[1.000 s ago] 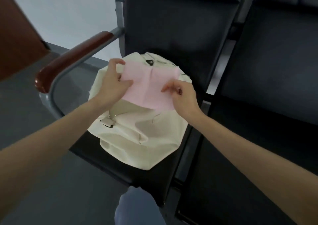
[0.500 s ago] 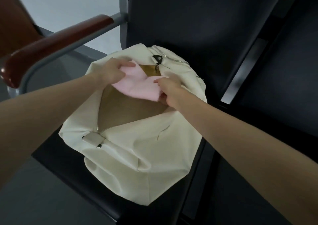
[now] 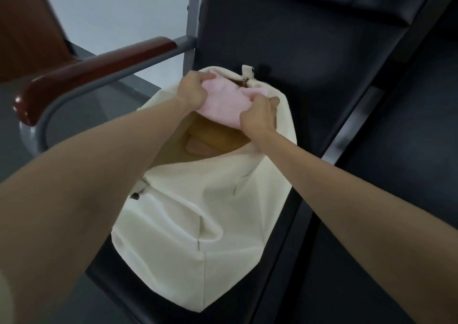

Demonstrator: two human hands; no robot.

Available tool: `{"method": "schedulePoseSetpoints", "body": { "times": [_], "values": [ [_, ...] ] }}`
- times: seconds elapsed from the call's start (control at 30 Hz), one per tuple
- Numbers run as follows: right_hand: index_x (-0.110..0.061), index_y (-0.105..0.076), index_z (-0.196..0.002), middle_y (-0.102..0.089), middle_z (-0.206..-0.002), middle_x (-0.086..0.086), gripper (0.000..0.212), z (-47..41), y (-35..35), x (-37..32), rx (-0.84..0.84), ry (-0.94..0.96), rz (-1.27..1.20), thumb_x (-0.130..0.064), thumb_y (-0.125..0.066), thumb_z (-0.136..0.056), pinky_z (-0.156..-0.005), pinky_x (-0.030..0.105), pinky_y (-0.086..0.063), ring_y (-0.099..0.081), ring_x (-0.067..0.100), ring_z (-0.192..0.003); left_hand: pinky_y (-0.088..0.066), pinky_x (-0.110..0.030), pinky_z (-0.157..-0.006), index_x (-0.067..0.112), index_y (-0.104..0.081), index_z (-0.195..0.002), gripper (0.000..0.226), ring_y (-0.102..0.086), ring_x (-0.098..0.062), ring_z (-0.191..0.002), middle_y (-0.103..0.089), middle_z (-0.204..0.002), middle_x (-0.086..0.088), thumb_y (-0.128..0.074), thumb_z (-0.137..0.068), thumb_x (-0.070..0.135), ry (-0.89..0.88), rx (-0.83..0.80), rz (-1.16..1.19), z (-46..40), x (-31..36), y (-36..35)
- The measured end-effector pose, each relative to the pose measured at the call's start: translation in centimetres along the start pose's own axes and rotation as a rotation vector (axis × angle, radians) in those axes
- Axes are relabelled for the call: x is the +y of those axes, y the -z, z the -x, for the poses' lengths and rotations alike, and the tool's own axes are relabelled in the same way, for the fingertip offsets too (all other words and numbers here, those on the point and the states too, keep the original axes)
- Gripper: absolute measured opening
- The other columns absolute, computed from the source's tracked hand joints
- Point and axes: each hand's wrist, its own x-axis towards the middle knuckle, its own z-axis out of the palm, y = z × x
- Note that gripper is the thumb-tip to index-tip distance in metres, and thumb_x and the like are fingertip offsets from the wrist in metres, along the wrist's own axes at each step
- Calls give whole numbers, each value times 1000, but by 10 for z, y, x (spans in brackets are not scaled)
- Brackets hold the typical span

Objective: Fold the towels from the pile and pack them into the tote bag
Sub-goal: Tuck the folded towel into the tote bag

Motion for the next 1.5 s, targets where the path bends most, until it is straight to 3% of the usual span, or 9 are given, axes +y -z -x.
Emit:
{"method": "schedulePoseSetpoints", "body": {
  "times": [0.2,0.37,0.6,0.7,0.8,0.93,1.1,1.2,1.5],
  "values": [
    [-19,-30,-145,-27,-143,8,53,1,-21,31,-54,116,219,-28,-48,-96,-112,40,-28,-30,27,-132,-28,-2,-89,13,-57,-133,35,-49,-23,-119,-55,-131,-6,-44,-100,11,8,16,94,-8,-19,-27],
    [-9,-38,-140,-18,-146,19,53,1,-28,47,-203,3,549,-22,-50,-90,-112,36,-18,-22,34,-134,-34,-45,-106,23,-51,-133,43,-37,-36,-129,-41,-140,-16,-40,-94,35,-158,-127,-404,4,-37,-40],
    [-8,-46,-136,-27,-146,18,45,7,13,30,-429,148,583,-13,-53,-92,-98,31,-37,-34,31,-130,-39,-42,-92,19,-59,-127,35,-44,-36,-114,-45,-126,-18,-51,-93,21,-136,78,-611,31,-13,-46],
    [-5,-55,-119,-43,-129,17,29,12,35,34,-161,319,629,-12,-53,-90,-81,31,-41,-49,27,-103,-39,-45,-97,19,-56,-129,53,-45,-36,-120,-49,-127,-17,-40,-90,51,-236,-243,-431,60,0,-46],
    [-11,-35,-131,-34,-131,23,52,8,46,56,90,339,797,-23,-60,-86,-85,36,-39,-44,36,-109,-16,-53,-114,29,-31,-147,61,-14,-37,-144,-20,-155,-19,-29,-93,58,-173,-436,-422,67,0,-61],
    [-16,-30,-143,-48,-131,17,54,-5,51,70,-178,176,437,-19,-52,-94,-87,41,-46,-53,36,-112,5,-61,-113,35,-8,-153,61,14,-37,-146,16,-159,-17,-20,-98,59,-73,-460,-521,60,-4,-81],
    [-15,-59,-124,-63,-112,1,35,-11,59,58,48,289,158,-15,-54,-90,-83,32,-48,-60,21,-100,17,-65,-108,53,1,-148,62,30,-36,-141,32,-155,-11,-17,-91,72,29,-480,-521,41,9,-95],
    [-15,-62,-119,-64,-100,-1,30,-9,59,60,36,290,168,-16,-54,-90,-79,35,-51,-61,19,-88,19,-66,-106,52,-3,-148,64,29,-38,-141,24,-159,-2,-14,-88,72,66,-525,-446,33,20,-101],
    [-5,-42,-139,-53,-133,13,43,-1,48,67,-163,243,258,-8,-47,-96,-99,33,-40,-50,28,-123,5,-41,-118,29,-9,-155,54,6,-17,-149,4,-163,-1,-19,-104,44,38,-610,-123,58,-10,-48]
  ]
}}
